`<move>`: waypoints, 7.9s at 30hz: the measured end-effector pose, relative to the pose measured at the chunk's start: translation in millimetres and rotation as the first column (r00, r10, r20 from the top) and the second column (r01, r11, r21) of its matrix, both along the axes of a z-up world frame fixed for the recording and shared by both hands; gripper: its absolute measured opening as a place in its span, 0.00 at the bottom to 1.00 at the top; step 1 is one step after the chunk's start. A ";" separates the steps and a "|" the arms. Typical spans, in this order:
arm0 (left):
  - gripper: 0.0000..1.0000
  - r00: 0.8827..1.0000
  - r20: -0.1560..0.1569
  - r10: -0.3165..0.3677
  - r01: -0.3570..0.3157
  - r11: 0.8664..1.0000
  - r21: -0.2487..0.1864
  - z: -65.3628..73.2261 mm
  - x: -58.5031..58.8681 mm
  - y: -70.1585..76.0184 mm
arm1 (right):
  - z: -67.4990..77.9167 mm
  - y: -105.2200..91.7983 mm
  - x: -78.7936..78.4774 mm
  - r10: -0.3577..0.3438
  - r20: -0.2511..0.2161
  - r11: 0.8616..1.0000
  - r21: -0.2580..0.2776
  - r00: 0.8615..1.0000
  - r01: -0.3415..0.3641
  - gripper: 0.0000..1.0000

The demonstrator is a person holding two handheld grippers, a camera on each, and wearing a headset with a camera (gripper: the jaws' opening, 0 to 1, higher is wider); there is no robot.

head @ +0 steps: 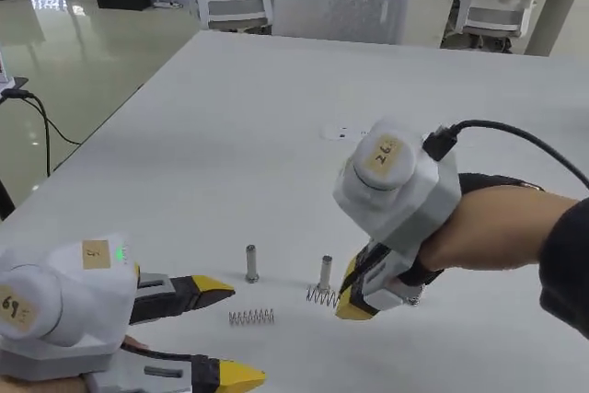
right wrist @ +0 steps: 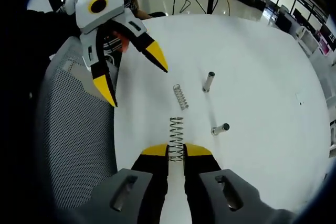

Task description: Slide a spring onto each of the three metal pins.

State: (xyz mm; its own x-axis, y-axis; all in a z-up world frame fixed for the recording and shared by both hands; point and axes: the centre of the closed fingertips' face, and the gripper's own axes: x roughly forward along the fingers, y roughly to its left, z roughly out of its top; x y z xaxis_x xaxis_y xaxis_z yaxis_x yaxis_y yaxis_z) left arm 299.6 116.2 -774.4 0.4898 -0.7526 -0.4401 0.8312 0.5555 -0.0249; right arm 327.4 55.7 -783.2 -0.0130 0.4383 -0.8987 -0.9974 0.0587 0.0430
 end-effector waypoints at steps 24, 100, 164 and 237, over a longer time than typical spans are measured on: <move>0.37 0.991 0.048 -0.121 0.121 0.993 0.007 15.2 4.9 -37.8 | 19.0 15.1 -19.7 0.082 0.021 0.996 0.022 0.996 -0.082 0.08; 0.02 0.971 0.144 -0.189 0.180 0.981 0.073 14.3 4.9 -44.6 | 35.1 23.8 -33.8 0.138 0.030 0.983 0.118 0.990 -0.141 0.19; 0.24 0.991 0.098 -0.094 0.096 0.995 -0.014 18.9 13.7 -33.8 | 37.4 25.9 -19.6 0.125 0.053 0.988 0.082 0.991 -0.129 0.09; 0.48 0.977 0.062 0.202 -0.196 0.976 -0.096 2.3 -0.6 43.3 | 10.7 12.2 59.7 0.067 0.096 0.992 -0.114 0.993 -0.056 0.09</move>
State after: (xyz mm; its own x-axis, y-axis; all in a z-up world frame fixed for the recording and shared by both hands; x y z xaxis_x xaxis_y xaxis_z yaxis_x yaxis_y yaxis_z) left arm 299.0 159.5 -772.0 0.6613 -0.6715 -0.3344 0.7056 0.7081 -0.0263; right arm 387.2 67.9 -772.6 0.0552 0.3367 -0.9400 -0.9982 -0.0044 -0.0603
